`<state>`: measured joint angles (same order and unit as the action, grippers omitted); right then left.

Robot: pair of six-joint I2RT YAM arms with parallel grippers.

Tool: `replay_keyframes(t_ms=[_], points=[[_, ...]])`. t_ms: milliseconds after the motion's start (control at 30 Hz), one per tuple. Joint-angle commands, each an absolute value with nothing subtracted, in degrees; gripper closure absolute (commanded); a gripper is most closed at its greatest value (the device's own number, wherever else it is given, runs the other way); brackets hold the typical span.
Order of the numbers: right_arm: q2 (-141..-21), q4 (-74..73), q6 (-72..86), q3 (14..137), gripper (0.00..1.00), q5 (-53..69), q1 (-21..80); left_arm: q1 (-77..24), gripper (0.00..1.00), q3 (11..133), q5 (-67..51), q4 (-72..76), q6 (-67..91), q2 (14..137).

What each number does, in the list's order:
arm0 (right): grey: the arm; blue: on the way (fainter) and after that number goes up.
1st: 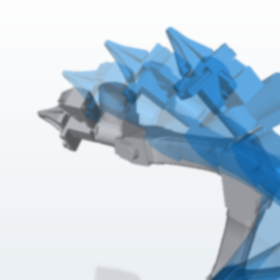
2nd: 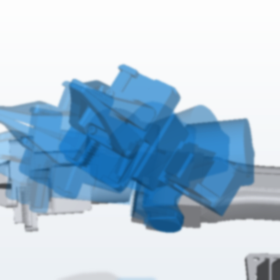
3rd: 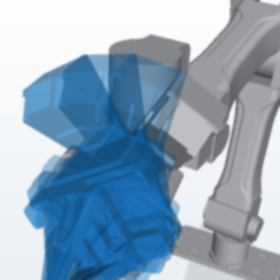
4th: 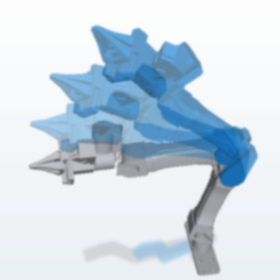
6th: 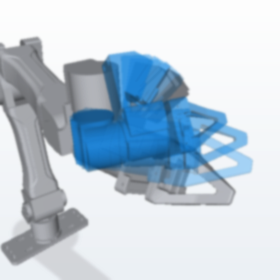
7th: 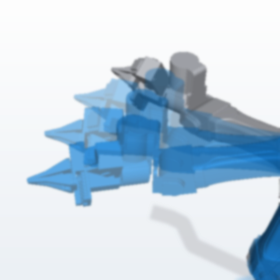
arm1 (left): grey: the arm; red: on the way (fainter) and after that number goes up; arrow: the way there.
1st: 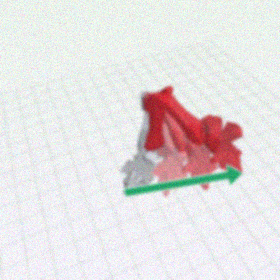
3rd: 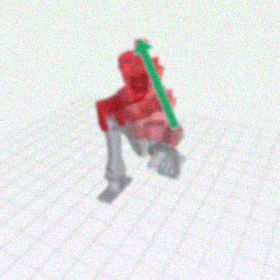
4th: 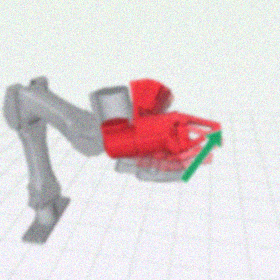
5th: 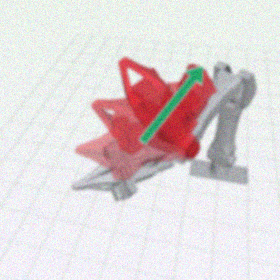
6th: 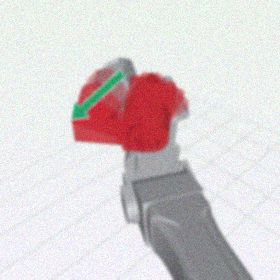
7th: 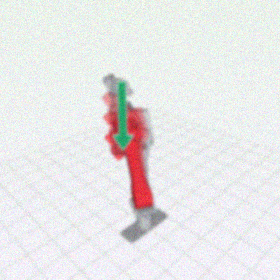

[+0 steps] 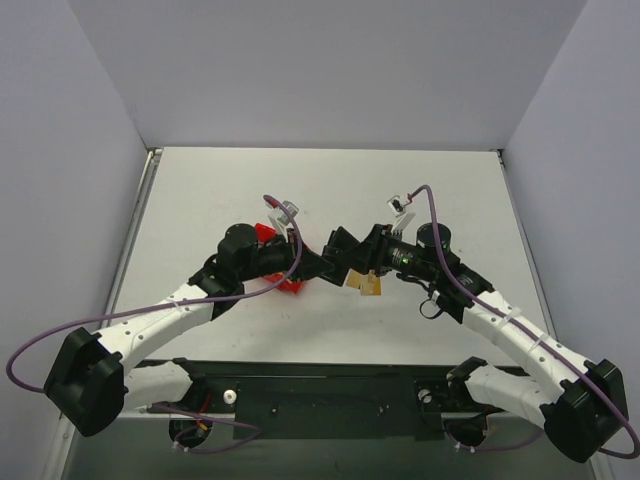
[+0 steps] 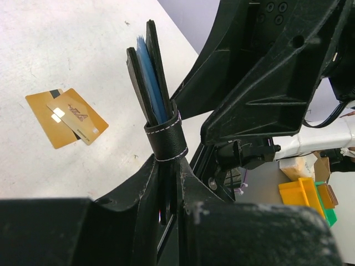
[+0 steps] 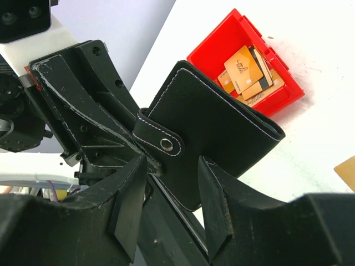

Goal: Put the credit cards into the card holder
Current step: Pick up the credit card from the storage box.

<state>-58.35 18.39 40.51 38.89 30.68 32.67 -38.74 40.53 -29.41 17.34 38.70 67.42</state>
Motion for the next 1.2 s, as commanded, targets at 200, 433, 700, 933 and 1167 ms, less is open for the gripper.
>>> replay_keyframes(t_ms=[200, 433, 700, 933, 1167], points=[[-58.9, 24.9, 42.4, 39.9, 0.75, 33.0, 32.8, -40.1, 1.0, 43.9, -33.4, 22.8, 38.2, 67.9], [-59.0, 31.1, 46.8, 38.6, 0.83, 37.0, 32.1, -40.1, 1.0, 43.2, -32.8, 22.5, 38.2, 68.6], [-59.1, 37.8, 53.2, 37.9, 0.97, 39.9, 31.3, -40.2, 1.0, 42.4, -31.4, 22.8, 37.6, 69.6], [-59.7, 40.8, 55.7, 38.6, 0.97, 42.4, 31.2, -41.2, 1.0, 43.2, -29.5, 19.5, 34.7, 70.3], [-60.8, 41.9, 56.5, 38.9, 0.95, 42.9, 31.2, -42.3, 1.0, 43.9, -26.9, 17.1, 33.0, 70.6]])
